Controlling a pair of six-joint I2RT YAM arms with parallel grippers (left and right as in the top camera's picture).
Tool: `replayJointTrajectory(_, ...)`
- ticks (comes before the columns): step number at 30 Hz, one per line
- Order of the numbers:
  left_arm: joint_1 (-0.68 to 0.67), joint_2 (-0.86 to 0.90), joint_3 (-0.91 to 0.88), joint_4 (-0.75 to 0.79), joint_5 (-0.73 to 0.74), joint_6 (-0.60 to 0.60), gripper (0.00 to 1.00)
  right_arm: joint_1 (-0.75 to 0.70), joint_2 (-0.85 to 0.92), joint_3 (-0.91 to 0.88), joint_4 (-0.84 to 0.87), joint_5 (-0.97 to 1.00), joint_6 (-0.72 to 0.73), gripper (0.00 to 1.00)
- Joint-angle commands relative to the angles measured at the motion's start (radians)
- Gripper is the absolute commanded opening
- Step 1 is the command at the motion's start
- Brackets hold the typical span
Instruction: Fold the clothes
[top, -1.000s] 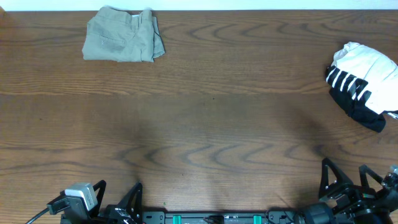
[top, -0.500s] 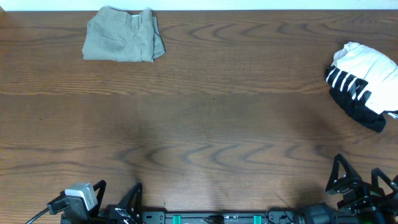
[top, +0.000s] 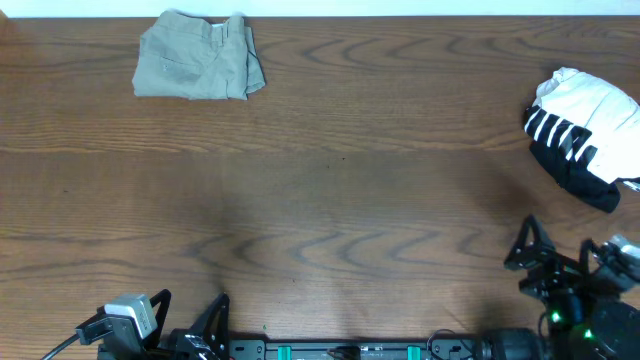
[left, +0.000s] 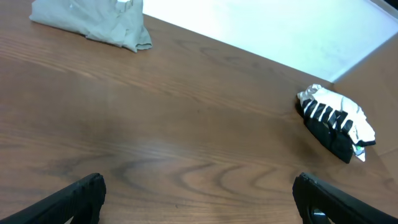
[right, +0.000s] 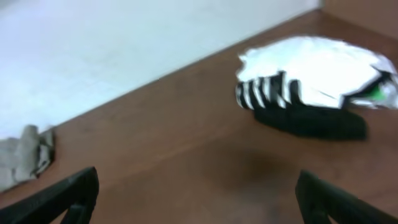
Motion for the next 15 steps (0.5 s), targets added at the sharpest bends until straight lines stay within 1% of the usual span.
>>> replayJointTrajectory(1,0.003,-0.002,-0.002,0.002,0.01,-0.013,0.98,-0.021,-0.063,-0.109,0.1,-0.146,-0.118,0.99)
replayJointTrajectory(9,0.003,-0.002,-0.002,0.002,0.01,-0.013,0.98,-0.021,-0.154,-0.381,0.399,-0.167,-0.127,0.99)
replayJointTrajectory(15,0.003,-0.002,-0.002,0.002,0.01,-0.013,0.98,-0.032,-0.202,-0.531,0.645,-0.227,-0.127,0.99)
